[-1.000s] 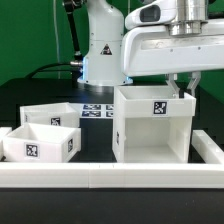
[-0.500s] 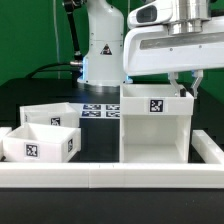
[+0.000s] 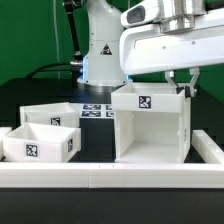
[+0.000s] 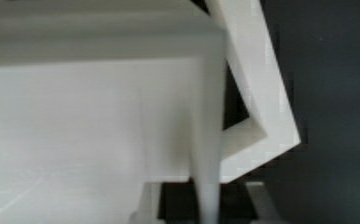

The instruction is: Assemble drawer

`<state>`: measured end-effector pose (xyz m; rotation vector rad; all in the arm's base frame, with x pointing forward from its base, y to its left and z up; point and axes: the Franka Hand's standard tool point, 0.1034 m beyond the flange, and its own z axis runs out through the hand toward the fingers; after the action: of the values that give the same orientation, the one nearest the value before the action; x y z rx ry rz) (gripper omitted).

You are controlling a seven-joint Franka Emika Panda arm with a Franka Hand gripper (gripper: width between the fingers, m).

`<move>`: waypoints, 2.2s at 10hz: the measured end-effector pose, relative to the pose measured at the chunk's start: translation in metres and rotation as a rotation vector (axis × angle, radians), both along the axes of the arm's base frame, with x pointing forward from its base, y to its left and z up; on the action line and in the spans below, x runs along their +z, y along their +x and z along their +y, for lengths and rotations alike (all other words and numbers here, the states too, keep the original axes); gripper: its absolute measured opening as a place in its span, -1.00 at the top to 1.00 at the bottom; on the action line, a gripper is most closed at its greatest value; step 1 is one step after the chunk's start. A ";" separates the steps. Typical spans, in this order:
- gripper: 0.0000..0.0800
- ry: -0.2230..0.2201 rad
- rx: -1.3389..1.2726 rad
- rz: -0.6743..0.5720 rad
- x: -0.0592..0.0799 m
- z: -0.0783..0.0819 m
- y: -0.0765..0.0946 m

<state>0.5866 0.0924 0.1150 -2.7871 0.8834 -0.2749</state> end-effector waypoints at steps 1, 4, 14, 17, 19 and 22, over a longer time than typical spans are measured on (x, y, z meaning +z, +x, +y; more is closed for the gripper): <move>0.90 0.024 -0.089 0.011 0.000 -0.001 0.000; 0.89 0.069 -0.252 0.025 0.001 0.000 0.001; 0.89 0.322 -0.908 0.141 0.005 -0.001 0.006; 0.89 0.331 -0.900 0.138 0.002 0.001 0.024; 0.89 0.339 -0.902 0.140 0.000 0.001 0.037; 0.89 0.349 -0.905 0.144 0.004 0.002 0.047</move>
Offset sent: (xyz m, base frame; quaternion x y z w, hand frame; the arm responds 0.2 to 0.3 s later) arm 0.0000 0.0000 0.0000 0.0000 0.0000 0.1938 0.9810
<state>0.6338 0.0940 0.1191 -1.9475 1.9616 -0.0313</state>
